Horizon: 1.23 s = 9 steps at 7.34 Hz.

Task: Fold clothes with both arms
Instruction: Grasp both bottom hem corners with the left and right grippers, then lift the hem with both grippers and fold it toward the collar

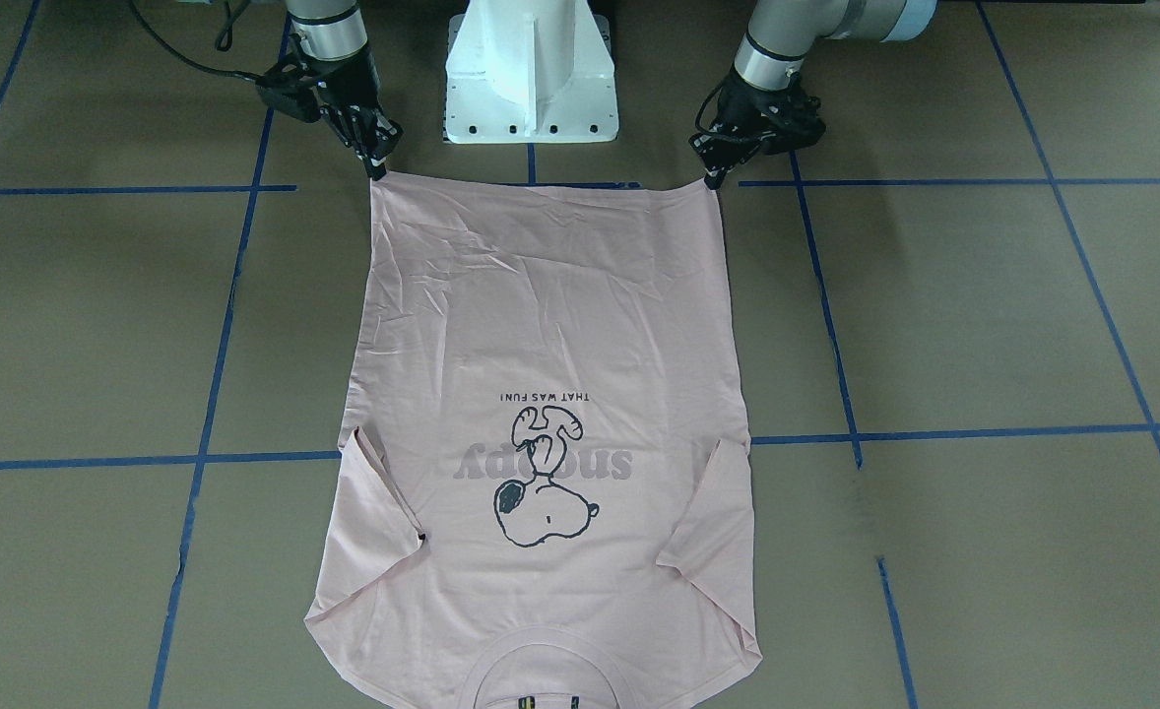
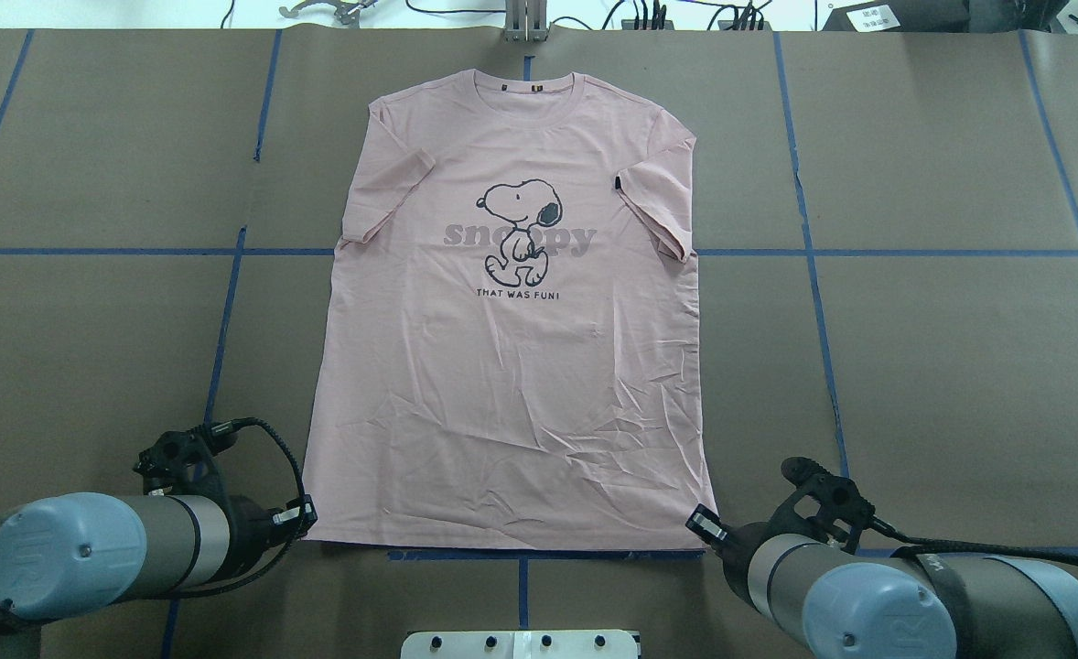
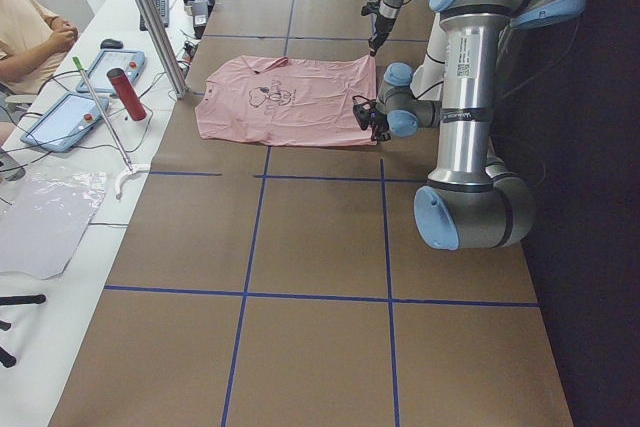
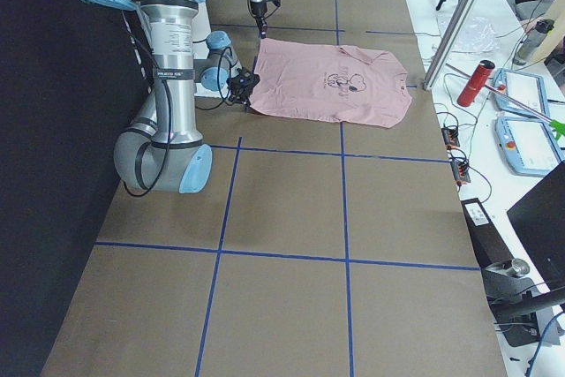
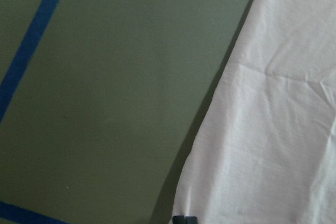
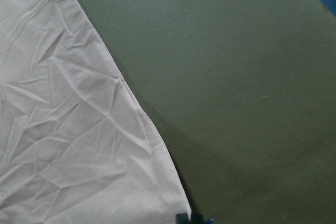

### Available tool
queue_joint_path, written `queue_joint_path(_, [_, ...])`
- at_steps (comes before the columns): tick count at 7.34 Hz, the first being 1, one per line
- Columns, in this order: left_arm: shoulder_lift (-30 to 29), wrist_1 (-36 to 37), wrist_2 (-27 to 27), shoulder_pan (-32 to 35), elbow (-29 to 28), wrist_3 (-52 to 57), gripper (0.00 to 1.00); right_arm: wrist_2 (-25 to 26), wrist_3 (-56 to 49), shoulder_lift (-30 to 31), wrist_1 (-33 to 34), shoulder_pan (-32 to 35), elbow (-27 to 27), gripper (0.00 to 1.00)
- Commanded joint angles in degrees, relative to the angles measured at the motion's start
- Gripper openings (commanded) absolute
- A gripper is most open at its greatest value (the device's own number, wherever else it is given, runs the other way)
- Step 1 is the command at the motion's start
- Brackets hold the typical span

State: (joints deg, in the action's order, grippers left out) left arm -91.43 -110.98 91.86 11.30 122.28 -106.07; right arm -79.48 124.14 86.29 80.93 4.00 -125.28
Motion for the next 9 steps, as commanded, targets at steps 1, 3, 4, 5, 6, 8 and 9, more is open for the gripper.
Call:
queue_joint_path(1, [0.0,8.3,0.1,-3.8,8.6,-4.6,0.0,-0.2,0.0,5.5,-0.1,-1.3,-6.2,0.0])
queue_joint_path(3, [0.0,12.1,0.0,-6.7,13.8,-8.2,0.0,-2.0,0.0,8.9,-0.2,-2.2,-11.6,0.0])
queue_joint_path(4, [0.2,12.4,0.0,-6.7,14.1,-8.2,0.0,-2.6,0.0,9.9,-0.2,-2.2,-13.1,0.0])
queue_joint_path(5, [-0.2,12.4,0.1,-6.6,15.4,-8.1,0.0,-2.7,-0.1,9.8,-0.2,-1.2,-14.5,0.0])
queue_joint_path(6, [-1.1,13.2,0.1,-5.6,15.6,-7.1,0.0,-4.5,-2.0,8.1,-0.2,3.1,-14.2,0.0])
queue_joint_path(8, [-6.0,14.0,0.1,4.5,13.4,3.5,0.0,-12.1,-11.7,-0.9,0.8,14.7,-8.7,0.0])
queue_joint_path(9, [-7.3,14.2,0.2,9.8,9.9,7.4,0.0,-16.4,-15.3,-5.1,1.3,21.5,-3.4,0.0])
